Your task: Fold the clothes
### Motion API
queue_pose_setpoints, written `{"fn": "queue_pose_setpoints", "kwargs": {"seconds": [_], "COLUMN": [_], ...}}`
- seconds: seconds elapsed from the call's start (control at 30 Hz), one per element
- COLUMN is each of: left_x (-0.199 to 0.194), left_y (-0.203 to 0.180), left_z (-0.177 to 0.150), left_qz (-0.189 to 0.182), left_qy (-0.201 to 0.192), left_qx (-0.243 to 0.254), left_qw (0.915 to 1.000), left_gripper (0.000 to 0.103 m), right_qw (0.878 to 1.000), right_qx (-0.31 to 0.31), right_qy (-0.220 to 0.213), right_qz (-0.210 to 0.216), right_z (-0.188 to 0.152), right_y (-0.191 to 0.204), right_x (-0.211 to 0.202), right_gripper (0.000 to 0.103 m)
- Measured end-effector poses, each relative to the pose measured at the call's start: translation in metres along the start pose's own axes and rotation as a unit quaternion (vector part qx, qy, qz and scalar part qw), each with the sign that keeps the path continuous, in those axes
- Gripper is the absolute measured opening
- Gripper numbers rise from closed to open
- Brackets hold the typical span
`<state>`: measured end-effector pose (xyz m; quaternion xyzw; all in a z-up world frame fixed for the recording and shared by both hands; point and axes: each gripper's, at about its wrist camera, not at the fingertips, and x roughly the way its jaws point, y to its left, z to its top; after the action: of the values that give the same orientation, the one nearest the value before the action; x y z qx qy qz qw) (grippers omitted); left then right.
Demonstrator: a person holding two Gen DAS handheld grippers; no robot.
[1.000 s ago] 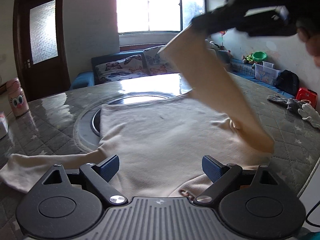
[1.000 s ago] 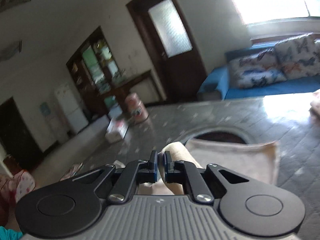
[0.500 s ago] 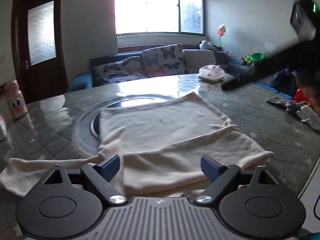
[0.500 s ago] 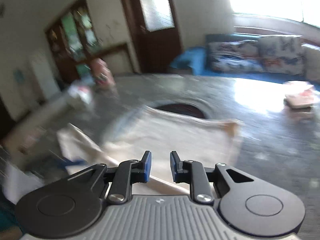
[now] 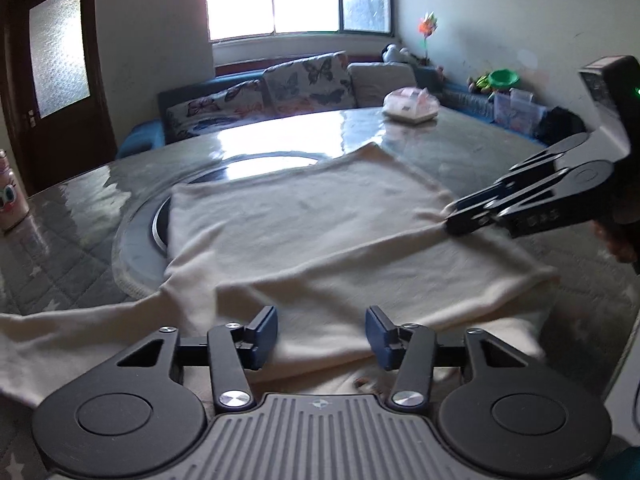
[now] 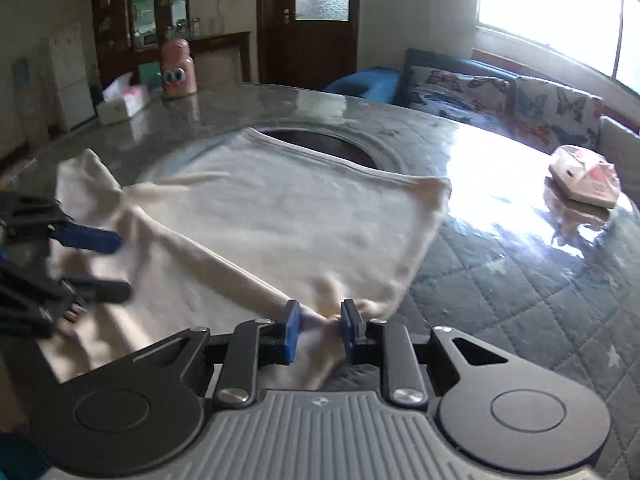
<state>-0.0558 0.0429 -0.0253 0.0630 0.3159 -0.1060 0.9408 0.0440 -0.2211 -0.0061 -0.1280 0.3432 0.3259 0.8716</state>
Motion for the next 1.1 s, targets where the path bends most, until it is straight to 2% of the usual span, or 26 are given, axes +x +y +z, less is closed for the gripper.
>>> {"fn": "queue_pose_setpoints", "kwargs": {"seconds": [0.17, 0.27, 0.4, 0.57, 0.73, 0.9, 1.1], "left_x": [-0.01, -0.016, -0.011, -0.014, -0.02, -0.02, -0.032], "left_y": [0.008, 0.008, 0.006, 0.006, 0.008, 0.014, 0.03], "left_z": [0.003, 0.003, -0.006, -0.006, -0.005, -0.01, -0.011], "left_qz": [0.014, 0.011, 0.017, 0.02, 0.023, 0.032, 0.051], "left_qy": [-0.006, -0.016, -0.005, -0.009, -0.018, -0.01, -0.017], "left_qx": [-0.006, -0.004, 0.002, -0.001, -0.006, -0.015, -0.04], "left_qw": [0.9999, 0.9998, 0.9998, 0.9998, 0.9995, 0.9993, 0.9977], "left_gripper": [0.052, 0.052, 0.052, 0.052, 0.052, 0.052, 0.052], "right_qw": [1.0, 0.999, 0.998, 0.998, 0.997, 0.995, 0.992], "right_qx": [0.015, -0.006, -0.048, -0.064, -0.07, -0.085, -0.103], "right_qy": [-0.015, -0.02, -0.006, 0.009, -0.011, 0.011, -0.001], "right_qz": [0.005, 0.026, 0.033, 0.024, 0.032, 0.047, 0.067], "right_z": [-0.001, -0.006, -0.02, -0.036, -0.024, -0.021, -0.001], "right_y": [-0.004, 0.006, 0.025, 0.035, 0.041, 0.051, 0.066], "right_x": [-0.019, -0.036, -0.048, -0.049, -0.051, -0.032, -0.025], "right_gripper": [0.024, 0.024, 0.024, 0.024, 0.024, 0.024, 0.024]}}
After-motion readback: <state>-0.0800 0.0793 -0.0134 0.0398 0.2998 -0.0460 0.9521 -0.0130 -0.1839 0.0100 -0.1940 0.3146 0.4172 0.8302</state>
